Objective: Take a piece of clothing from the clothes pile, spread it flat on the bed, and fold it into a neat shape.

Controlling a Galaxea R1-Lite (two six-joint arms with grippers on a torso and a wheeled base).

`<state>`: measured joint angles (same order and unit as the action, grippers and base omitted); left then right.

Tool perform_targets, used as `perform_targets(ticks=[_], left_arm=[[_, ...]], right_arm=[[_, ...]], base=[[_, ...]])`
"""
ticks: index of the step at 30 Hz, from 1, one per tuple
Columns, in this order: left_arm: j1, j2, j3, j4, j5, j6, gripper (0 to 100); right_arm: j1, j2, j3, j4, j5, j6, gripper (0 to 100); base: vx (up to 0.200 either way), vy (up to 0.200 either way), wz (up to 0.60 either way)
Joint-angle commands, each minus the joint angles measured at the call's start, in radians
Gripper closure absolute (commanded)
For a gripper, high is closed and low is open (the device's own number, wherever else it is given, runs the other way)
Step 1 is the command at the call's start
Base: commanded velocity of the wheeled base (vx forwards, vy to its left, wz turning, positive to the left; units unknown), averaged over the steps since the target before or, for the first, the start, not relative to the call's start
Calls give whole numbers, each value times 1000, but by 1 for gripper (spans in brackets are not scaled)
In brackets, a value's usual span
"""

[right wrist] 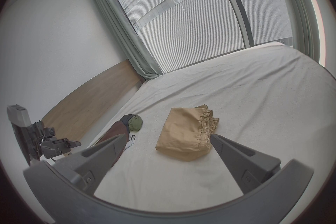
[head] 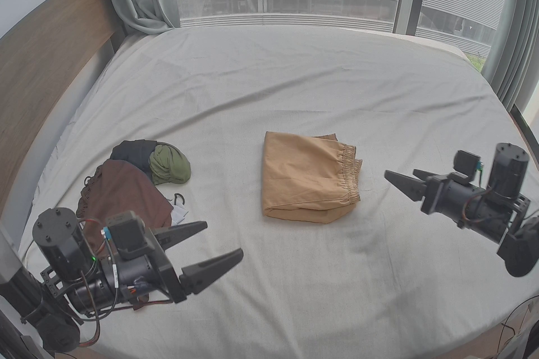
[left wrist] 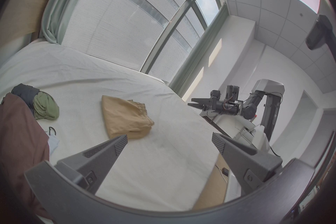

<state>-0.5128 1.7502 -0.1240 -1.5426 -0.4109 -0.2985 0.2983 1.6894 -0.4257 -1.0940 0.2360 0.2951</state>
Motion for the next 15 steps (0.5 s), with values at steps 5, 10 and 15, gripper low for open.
perform_targets(ticks=[5, 10, 15], left_arm=[[-26, -362, 124, 167, -5, 65, 0], [-18, -630, 124, 463, -5, 62, 0], [54, -890, 124, 717, -3, 61, 0]], right_arm=[[-41, -568, 358, 5, 2, -51, 0], [-134, -824, 426, 102, 2, -63, 0], [-146, -1166, 426, 372, 5, -67, 0]], base=[[0, 0, 0], [0, 0, 0], [0, 0, 0]])
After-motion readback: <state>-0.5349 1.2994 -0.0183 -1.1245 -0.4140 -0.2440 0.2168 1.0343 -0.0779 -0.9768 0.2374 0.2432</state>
